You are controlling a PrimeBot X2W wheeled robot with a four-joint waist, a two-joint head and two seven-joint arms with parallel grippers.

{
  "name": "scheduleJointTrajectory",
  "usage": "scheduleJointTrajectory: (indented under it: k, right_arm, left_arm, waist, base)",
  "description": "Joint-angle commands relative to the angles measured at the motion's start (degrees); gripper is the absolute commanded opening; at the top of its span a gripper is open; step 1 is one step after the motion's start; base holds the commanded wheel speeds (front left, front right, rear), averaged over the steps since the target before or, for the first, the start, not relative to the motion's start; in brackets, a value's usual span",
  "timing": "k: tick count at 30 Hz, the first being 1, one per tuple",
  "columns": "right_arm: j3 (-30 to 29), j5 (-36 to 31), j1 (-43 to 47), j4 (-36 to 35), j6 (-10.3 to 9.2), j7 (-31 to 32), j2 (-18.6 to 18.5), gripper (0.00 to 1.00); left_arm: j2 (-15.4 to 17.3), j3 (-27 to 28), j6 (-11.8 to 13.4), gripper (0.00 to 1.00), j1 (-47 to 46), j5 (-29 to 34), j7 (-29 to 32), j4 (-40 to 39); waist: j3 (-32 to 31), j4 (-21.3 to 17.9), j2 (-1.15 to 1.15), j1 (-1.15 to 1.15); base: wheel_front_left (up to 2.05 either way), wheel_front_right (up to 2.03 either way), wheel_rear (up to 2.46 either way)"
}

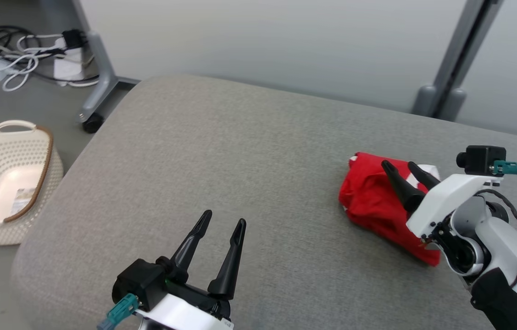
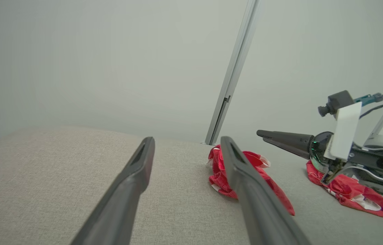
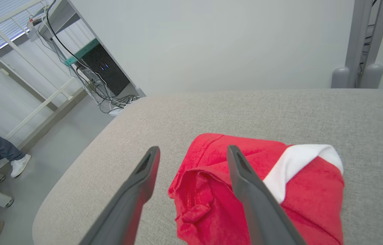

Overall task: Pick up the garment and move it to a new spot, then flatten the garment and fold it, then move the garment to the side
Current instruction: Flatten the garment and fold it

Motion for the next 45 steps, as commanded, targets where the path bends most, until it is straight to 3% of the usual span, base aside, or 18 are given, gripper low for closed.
scheduleJointTrajectory:
  k: [1, 6, 10, 21, 22, 24, 30, 36, 45]
  right_arm:
    - [-0.1, 0.4, 1.2, -1.1, 0.13, -0.6, -0.6, 1.00]
    - [-3.8, 0.3, 5.2, -8.0, 0.13, -4.4, -5.2, 1.00]
    - [-9.1, -2.3, 9.8, -8.9, 0.13, -7.9, -8.0, 1.00]
    - [-16.9, -9.5, 15.7, -9.2, 0.13, -5.6, -5.1, 1.00]
    - [-17.2, -10.3, 15.4, -9.1, 0.13, -4.9, -4.8, 0.84]
    - [-17.1, -13.2, 14.6, -8.0, 0.13, -3.4, -4.8, 0.00]
    - [-15.0, -17.8, 11.0, -3.5, 0.13, 2.1, -2.8, 0.00]
    - [-12.2, -16.9, 8.8, 1.8, 0.12, 6.6, -1.4, 0.00]
    - [-12.7, -16.5, 4.4, 6.2, 0.12, 4.8, -2.8, 0.00]
  left_arm:
    - [0.2, 0.3, 0.2, 1.00, 0.4, -0.2, -0.2, -0.3]
    - [0.2, 0.4, 0.4, 1.00, 1.2, -0.3, -0.3, -0.8]
    - [-0.2, 0.4, 0.4, 1.00, 1.4, -0.3, -0.4, -0.9]
    - [-0.3, 0.2, -0.1, 1.00, 0.9, 0.2, -0.4, -0.8]
    - [-0.3, 0.3, -0.1, 1.00, 0.7, 0.3, -0.4, -0.9]
    - [-0.4, 0.4, -0.1, 1.00, 0.5, 0.3, -0.4, -1.0]
    - [-1.0, 0.7, -0.5, 1.00, -0.5, 0.5, -0.5, -1.0]
    - [-2.2, 0.9, -1.2, 1.00, -1.4, 0.7, -0.5, -0.3]
    - [-3.7, 2.0, -2.3, 1.00, -1.9, 1.6, -0.5, 0.0]
  waist:
    - [-1.3, -1.9, 0.00, 0.00]
    - [-2.1, -4.8, 0.00, 0.00]
    - [-2.3, -6.1, 0.00, 0.00]
    - [-1.6, -5.8, 0.00, 0.00]
    - [-1.4, -5.4, 0.00, 0.00]
    - [-0.8, -4.6, 0.00, 0.00]
    - [1.9, -1.5, 0.00, 0.00]
    - [4.1, 1.9, 0.00, 0.00]
    - [7.1, 5.9, 0.00, 0.00]
  base:
    - [0.00, 0.00, 0.00]
    - [0.00, 0.00, 0.00]
    - [0.00, 0.00, 0.00]
    - [0.00, 0.00, 0.00]
    - [0.00, 0.00, 0.00]
    - [0.00, 0.00, 0.00]
    - [0.00, 0.00, 0.00]
    - [0.00, 0.00, 0.00]
    - [0.00, 0.00, 0.00]
